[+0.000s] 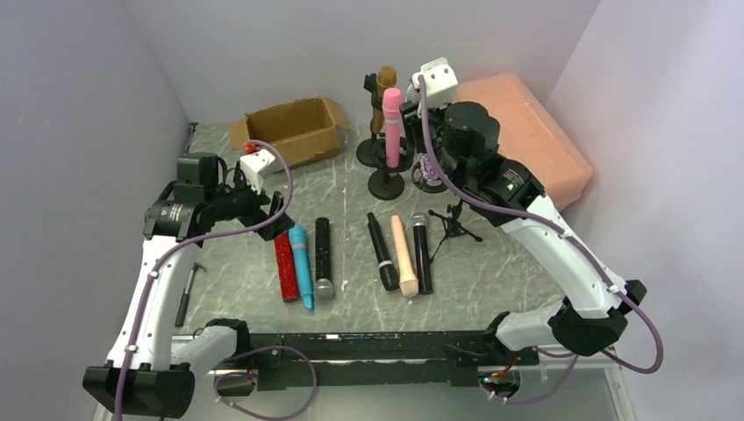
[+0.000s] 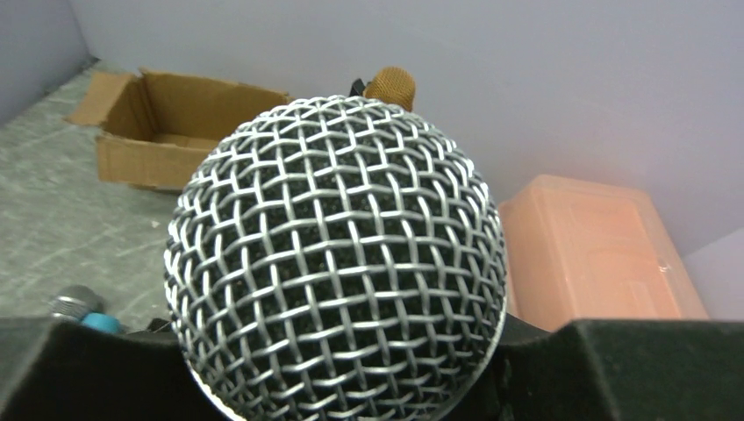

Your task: Attach the microphones to the stand

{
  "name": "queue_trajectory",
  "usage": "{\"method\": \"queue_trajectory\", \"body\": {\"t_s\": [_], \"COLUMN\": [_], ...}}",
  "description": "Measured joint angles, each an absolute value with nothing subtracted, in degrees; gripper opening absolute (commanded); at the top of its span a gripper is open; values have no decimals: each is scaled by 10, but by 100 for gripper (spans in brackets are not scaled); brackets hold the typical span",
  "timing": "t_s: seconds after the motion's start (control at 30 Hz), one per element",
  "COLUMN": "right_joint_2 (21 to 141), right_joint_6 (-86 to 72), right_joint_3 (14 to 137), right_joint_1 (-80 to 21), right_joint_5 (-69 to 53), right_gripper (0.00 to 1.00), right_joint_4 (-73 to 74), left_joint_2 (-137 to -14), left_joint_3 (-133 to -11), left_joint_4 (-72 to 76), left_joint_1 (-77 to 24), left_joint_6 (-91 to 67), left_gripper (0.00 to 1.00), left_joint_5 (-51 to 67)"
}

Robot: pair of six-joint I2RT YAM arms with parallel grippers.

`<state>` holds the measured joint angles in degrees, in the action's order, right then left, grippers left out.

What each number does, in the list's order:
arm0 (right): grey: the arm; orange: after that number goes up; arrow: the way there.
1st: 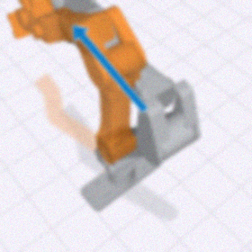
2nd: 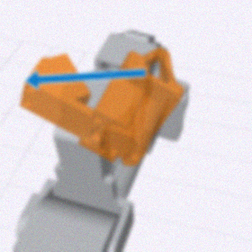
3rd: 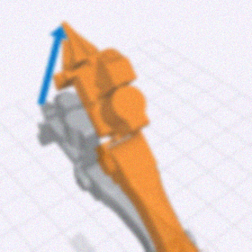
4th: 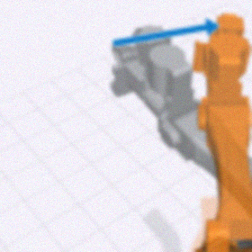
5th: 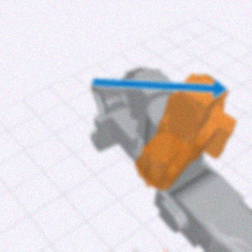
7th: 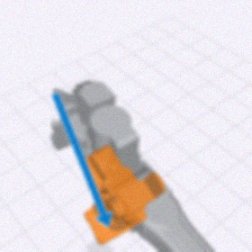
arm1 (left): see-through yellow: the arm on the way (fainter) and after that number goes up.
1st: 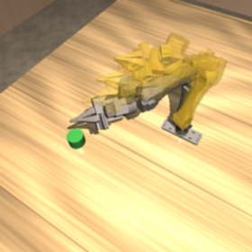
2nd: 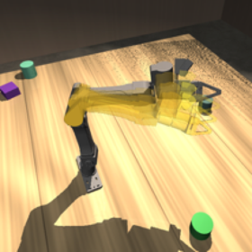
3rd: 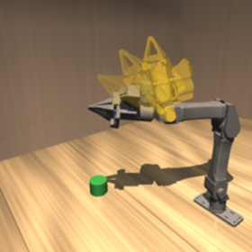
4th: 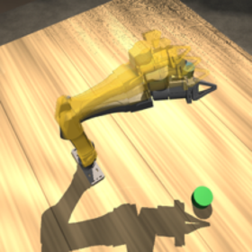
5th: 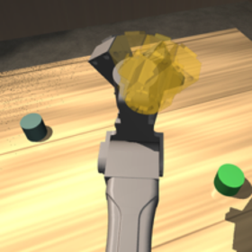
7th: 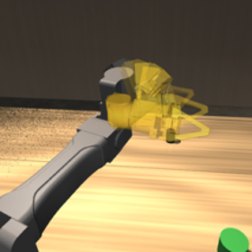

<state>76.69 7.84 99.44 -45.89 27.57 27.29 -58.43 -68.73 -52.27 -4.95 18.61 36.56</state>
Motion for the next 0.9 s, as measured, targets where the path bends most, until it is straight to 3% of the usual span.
{"method": "queue_trajectory", "body": {"t_s": [0.9], "right_joint_2": [771], "right_joint_6": [104], "right_joint_3": [970], "right_joint_1": [-416], "right_joint_5": [259], "right_gripper": [3], "right_joint_4": [239], "left_joint_2": [-578], "left_joint_3": [-677], "left_joint_4": [-533], "left_joint_1": [-50], "left_joint_6": [199], "left_gripper": [99], "left_joint_5": [366]}}
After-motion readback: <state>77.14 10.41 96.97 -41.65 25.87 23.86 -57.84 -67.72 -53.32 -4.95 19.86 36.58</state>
